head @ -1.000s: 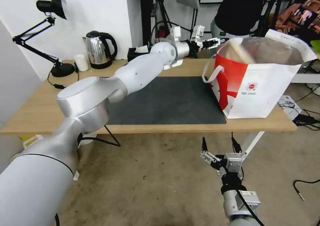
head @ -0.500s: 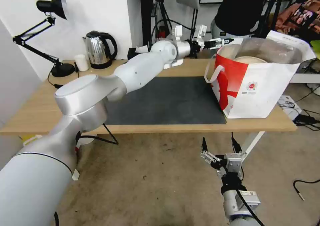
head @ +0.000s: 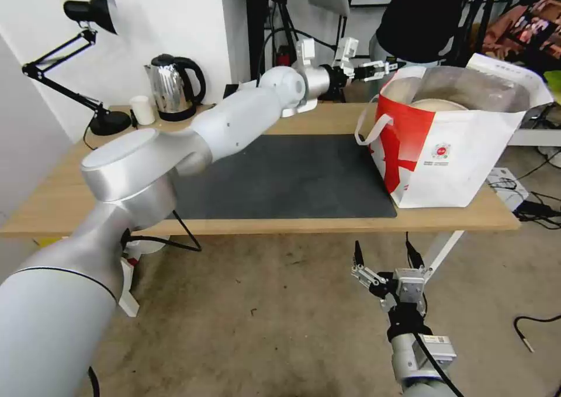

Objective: Pick up the trash from the table and place it into the takeout bag.

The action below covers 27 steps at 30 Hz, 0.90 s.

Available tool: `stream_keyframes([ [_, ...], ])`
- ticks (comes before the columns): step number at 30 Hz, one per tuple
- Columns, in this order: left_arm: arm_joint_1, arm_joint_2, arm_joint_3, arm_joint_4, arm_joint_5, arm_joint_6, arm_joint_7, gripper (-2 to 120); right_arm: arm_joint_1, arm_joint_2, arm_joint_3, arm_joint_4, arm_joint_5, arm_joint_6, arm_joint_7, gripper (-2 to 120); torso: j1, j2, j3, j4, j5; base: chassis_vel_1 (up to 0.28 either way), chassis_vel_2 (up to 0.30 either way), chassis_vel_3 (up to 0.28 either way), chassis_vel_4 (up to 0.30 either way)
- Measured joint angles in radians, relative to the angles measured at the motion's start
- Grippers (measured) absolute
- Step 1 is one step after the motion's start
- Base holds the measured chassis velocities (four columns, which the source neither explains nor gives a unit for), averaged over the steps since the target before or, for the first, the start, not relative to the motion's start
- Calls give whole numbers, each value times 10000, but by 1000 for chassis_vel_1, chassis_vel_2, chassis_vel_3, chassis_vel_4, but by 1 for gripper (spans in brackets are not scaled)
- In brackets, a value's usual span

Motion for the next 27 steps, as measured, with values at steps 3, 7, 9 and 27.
stream_keyframes([
  [3,-31,447,-225,-622,-11,-214,-304,100,0,0,0,0,0,0,0,100,0,0,-1,-1,-1,0,0,0,0],
  [7,-204,1516,-481,-1754,70,-528,-618,100,-1,0,0,0,0,0,0,100,0,0,-1,-1,-2,0,0,0,0],
  [9,-268,1910,-524,-2097,152,-600,-674,100,0,0,0,0,0,0,1,100,0,0,-1,0,-2,0,0,0,0],
  [27,2619,7837,-3981,-7439,2963,-2346,-2117,100,1,0,0,0,0,0,-1,100,-2,1,-3,5,-1,0,0,0,0],
])
